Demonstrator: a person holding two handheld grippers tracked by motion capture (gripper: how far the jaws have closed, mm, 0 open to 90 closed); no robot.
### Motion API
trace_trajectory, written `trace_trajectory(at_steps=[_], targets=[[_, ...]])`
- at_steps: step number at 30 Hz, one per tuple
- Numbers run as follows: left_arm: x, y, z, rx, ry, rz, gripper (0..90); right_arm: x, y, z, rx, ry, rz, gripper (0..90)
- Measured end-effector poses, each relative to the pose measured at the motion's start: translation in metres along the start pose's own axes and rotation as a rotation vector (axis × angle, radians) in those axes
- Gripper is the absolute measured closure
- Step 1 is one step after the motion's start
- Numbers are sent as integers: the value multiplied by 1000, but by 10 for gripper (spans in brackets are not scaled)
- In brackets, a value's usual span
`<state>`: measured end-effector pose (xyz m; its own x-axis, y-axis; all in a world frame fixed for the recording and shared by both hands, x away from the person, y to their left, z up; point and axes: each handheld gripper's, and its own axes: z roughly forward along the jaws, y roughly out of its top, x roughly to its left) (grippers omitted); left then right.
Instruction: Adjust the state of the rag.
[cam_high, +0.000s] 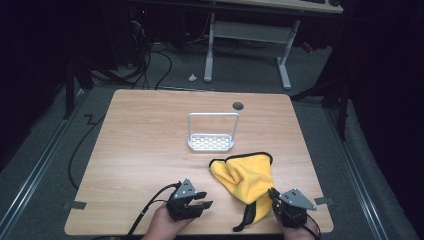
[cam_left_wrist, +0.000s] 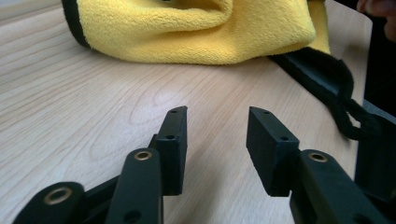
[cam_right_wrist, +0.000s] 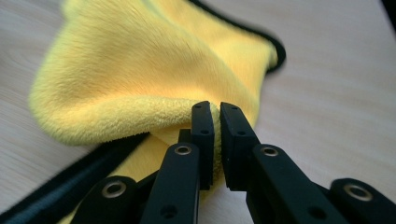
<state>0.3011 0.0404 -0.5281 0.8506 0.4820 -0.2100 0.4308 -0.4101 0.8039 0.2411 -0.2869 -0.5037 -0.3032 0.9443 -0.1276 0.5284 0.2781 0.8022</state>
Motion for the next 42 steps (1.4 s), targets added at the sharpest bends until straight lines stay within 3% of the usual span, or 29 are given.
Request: trace_trajectory(at_steps=[3, 6, 7, 12, 13, 15, 17, 18, 24, 28, 30, 33, 36, 39, 42], targets=[[-7, 6, 17, 16, 21, 42, 539, -8, -7, 9, 40, 33, 46, 849], [-12, 14, 28, 14, 32, 55, 496, -8, -5, 9, 15, 62, 68, 850], [-15, 23, 39, 5, 25, 55, 483, -6, -3, 7, 3, 65, 70, 850], [-21, 38, 66, 35, 64, 94, 443, 8, 5, 0, -55, 89, 24, 851], [-20, 40, 68, 38, 71, 96, 465, 10, 6, 0, -61, 90, 17, 851], [-15, 43, 68, 24, 62, 69, 672, 14, 8, -1, -69, 90, 3, 851], [-9, 45, 60, 0, 61, 50, 836, 17, 9, -1, -72, 91, -8, 844], [-6, 46, 54, -18, 70, 47, 851, 17, 9, 0, -71, 89, -9, 834], [8, 47, -10, -131, 123, 22, 857, 25, 9, 11, -38, 100, 12, 587], [13, 42, -53, -174, 165, 25, 853, 38, 14, 13, -42, 86, -36, 570], [19, 39, -68, -191, 146, -14, 847, 43, 15, 15, -32, 43, -56, 573], [24, 31, -71, -168, 170, -18, 833, 46, 17, 16, -42, 106, -19, 547], [29, 22, -63, -162, 163, -35, 821, 57, 20, 13, -64, 185, -9, 497], [32, 20, -57, -142, 171, -26, 800, 74, 20, 13, -67, 238, -52, 462], [38, 22, -63, -170, 171, -50, 794, 85, 16, 23, 0, 233, -111, 455]])
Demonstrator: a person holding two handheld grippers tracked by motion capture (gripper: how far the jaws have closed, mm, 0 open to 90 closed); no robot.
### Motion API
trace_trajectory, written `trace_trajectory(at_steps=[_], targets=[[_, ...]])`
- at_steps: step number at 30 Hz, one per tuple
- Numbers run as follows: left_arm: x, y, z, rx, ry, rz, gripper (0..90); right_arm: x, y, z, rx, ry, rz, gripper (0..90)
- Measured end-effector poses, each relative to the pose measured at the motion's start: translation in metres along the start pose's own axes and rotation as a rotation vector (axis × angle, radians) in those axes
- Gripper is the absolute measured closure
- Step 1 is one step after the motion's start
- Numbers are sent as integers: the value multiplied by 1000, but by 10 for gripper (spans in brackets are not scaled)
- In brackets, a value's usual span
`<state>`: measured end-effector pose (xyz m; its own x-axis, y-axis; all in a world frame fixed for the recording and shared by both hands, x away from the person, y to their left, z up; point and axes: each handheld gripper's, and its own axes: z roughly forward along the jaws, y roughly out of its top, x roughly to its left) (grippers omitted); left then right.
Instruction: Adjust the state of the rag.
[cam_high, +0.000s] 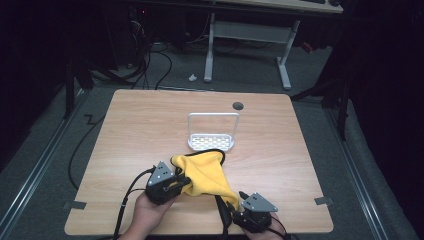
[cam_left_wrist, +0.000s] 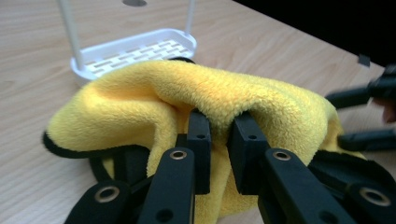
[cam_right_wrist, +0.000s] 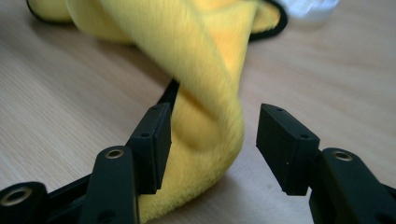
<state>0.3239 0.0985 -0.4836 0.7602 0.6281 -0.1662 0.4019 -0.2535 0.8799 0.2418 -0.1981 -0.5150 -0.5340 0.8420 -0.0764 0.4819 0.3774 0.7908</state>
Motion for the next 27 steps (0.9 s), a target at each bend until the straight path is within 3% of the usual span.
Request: trace_trajectory(at_steps=[3, 5, 6, 9, 10, 11, 13, 15, 17, 21, 24, 27], targets=[[1, 6, -11, -13, 7, 25, 830, -2, -4, 10, 66, 24, 18, 546], [0, 10, -20, -29, 4, 38, 838, -4, -5, 9, 65, 30, 8, 776], [0, 12, -22, -33, 8, 49, 840, -5, -3, 4, 51, 7, -7, 838], [0, 13, -14, -11, 4, 56, 840, -19, 3, -12, -2, -96, -10, 841], [0, 13, -14, -11, 4, 56, 838, -19, 3, -12, -2, -96, -10, 841], [-2, 11, 1, 13, -6, 54, 830, -30, 6, -23, -37, -200, -25, 827], [-3, 8, 18, 42, 16, 77, 786, -37, 6, -27, -49, -272, -35, 802], [0, 5, 32, 85, 37, 79, 710, -45, 3, -26, -34, -311, -22, 768], [3, 0, 37, 127, 49, 71, 656, -53, -3, -20, 8, -326, 3, 714], [1, -8, 13, 115, 42, 54, 578, -66, -10, -18, 23, -317, 64, 669], [-4, -21, -5, 109, 34, 37, 497, -68, -10, -20, 17, -314, 68, 669], [-9, -36, -7, 164, 69, 59, 430, -69, -11, -19, 22, -312, 63, 670]])
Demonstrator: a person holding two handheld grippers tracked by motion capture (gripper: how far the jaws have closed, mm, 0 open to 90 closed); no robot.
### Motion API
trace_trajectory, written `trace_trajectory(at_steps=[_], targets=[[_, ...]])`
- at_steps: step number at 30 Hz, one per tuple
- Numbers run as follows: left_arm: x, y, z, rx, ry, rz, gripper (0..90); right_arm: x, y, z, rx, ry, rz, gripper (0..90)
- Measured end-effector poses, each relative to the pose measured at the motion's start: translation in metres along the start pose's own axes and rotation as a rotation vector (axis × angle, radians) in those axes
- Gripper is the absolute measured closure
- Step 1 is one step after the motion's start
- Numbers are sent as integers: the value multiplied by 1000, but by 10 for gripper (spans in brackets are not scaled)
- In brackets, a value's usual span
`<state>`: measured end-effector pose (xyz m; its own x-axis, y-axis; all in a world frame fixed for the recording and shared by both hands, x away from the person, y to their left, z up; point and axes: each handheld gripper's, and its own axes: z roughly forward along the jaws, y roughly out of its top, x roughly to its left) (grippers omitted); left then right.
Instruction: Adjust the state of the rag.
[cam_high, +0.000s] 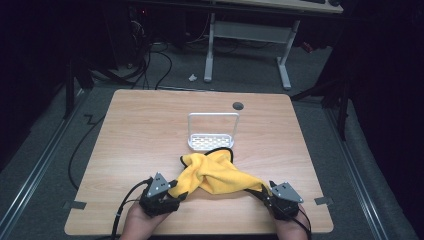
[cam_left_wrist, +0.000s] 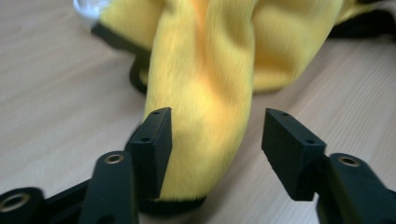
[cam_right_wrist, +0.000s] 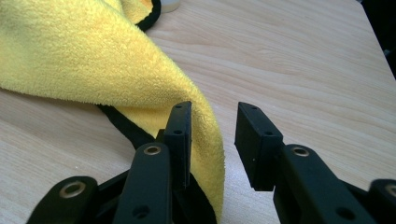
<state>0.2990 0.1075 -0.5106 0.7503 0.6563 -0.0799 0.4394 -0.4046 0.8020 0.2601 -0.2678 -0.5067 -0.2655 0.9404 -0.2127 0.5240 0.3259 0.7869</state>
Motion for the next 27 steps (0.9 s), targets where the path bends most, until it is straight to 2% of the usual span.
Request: trace_trajectory(at_steps=[2, 3, 4, 5, 7, 8, 9, 10, 12, 15, 17, 19, 20, 22, 23, 25, 27], targets=[[0, -4, 7, 41, 9, -15, 409, -1, -1, 1, 8, 3, 2, 671], [-1, -5, 10, 60, 39, 1, 426, -1, -2, 2, 12, 8, 3, 673], [-1, -6, 11, 69, 58, 7, 509, -2, -3, 3, 20, 9, 6, 679], [1, -7, 12, 67, 57, -4, 663, -3, -4, 4, 22, 16, 8, 685], [6, -7, 9, 33, 59, -36, 788, -4, -6, 6, 33, 28, 9, 707], [8, -4, 4, 8, 67, -44, 832, -5, -7, 6, 38, 37, 13, 747], [11, 0, -3, -23, 73, -48, 848, -6, -7, 6, 39, 55, 15, 779], [15, 5, -10, -44, 83, -42, 856, -6, -7, 5, 36, 52, 20, 821], [25, 17, -20, -69, 116, -16, 859, -9, -6, 2, 18, 56, 27, 853], [55, 36, -22, -75, 121, -47, 857, -9, -2, 1, -1, 53, 28, 863], [75, 46, -13, -55, 97, -86, 849, -9, 0, 5, 2, 59, 39, 862], [87, 52, 2, -38, 94, -98, 841, -9, 0, 9, 11, 68, 55, 861], [91, 52, 12, -24, 86, -111, 835, -8, 0, 11, 17, 69, 58, 860], [95, 49, 24, -20, 100, -127, 802, -8, -1, 15, 27, 77, 69, 856], [98, 46, 29, -32, 107, -162, 767, -9, -1, 16, 34, 76, 72, 851], [98, 39, 26, -74, 114, -218, 675, -11, -3, 19, 41, 86, 85, 832], [92, 33, 14, -110, 153, -225, 602, -13, -4, 20, 38, 95, 91, 817]])
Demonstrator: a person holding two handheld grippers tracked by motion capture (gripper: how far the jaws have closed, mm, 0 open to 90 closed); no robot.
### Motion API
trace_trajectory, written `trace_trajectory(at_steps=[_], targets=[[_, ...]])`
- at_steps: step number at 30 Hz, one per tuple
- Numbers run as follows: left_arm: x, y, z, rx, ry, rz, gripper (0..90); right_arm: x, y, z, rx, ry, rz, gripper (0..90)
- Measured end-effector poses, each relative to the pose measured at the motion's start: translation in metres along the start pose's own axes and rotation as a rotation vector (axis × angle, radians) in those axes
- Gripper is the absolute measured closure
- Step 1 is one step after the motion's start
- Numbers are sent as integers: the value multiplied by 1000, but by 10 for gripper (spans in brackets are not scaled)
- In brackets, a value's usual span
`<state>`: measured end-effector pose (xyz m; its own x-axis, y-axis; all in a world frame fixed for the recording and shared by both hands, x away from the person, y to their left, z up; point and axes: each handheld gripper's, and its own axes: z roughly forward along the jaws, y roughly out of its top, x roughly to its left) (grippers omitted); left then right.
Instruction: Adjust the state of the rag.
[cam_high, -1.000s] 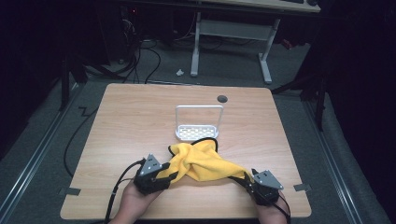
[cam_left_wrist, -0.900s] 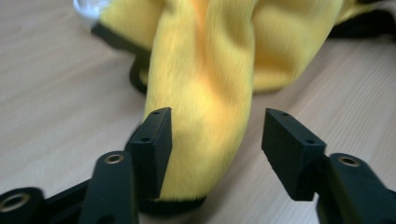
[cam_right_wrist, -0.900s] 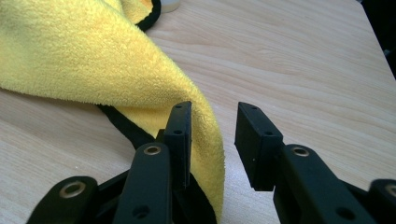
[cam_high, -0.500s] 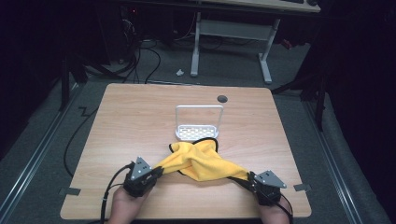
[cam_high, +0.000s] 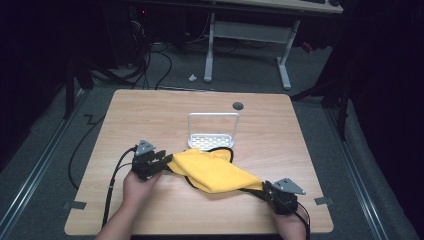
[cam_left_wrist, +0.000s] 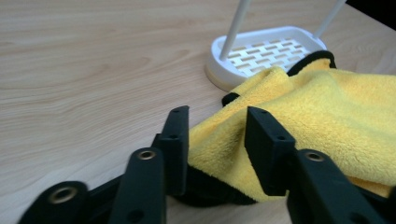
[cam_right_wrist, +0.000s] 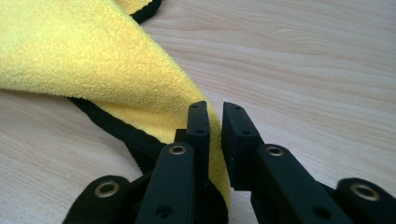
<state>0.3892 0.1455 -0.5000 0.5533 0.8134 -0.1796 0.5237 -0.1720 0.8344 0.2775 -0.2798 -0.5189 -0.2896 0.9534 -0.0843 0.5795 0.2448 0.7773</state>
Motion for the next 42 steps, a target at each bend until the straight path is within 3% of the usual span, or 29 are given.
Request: trace_trajectory(at_steps=[2, 4, 7, 8, 11, 17, 18, 19, 20, 21, 23, 25, 28, 31, 34, 37, 40, 42], targets=[[-5, -7, -17, -34, -3, 4, 559, -1, -1, -1, 2, 6, 14, 805], [-11, -16, -32, -30, 1, 22, 516, 0, -2, -1, 2, 7, 6, 800], [-19, -28, -44, -32, -32, 5, 520, 2, -1, -1, 0, 4, -3, 791], [-31, -38, -46, 11, -79, 0, 541, 3, 0, -1, 1, 5, -4, 790], [-51, -44, -32, 78, -156, 11, 561, 5, 1, -2, -4, 8, -14, 785], [-89, -36, 23, 171, -217, 92, 505, 6, 0, -3, -1, 17, -21, 777], [-89, -36, 23, 171, -217, 92, 486, 6, -1, -3, 0, 19, -17, 777], [-96, -35, 31, 179, -210, 120, 486, 6, -1, -3, 0, 19, -17, 777], [-105, -33, 40, 196, -159, 198, 563, 5, -1, -2, 1, 21, -15, 777], [-106, -32, 41, 199, -152, 200, 633, 5, -1, -2, 0, 23, -14, 777], [-105, -32, 41, 206, -160, 196, 803, 5, -1, -2, 0, 28, -16, 777], [-104, -35, 33, 201, -157, 212, 837, 5, -1, -2, -3, 33, -21, 777], [-93, -40, 10, 170, -160, 187, 847, 7, 1, -6, -20, 50, -24, 769], [-71, -42, -19, 150, -139, 145, 847, 10, 4, -13, -46, 80, -18, 739], [-49, -46, -43, 165, -117, 111, 846, 14, 5, -17, -58, 93, -14, 734], [-36, -55, -56, 175, -96, 100, 843, 22, 8, -16, -64, 115, -24, 727], [-25, -63, -62, 164, -102, 40, 840, 37, 15, -10, -62, 161, -26, 718], [-21, -63, -65, 157, -100, 31, 839, 48, 22, 0, -52, 172, -48, 710]])
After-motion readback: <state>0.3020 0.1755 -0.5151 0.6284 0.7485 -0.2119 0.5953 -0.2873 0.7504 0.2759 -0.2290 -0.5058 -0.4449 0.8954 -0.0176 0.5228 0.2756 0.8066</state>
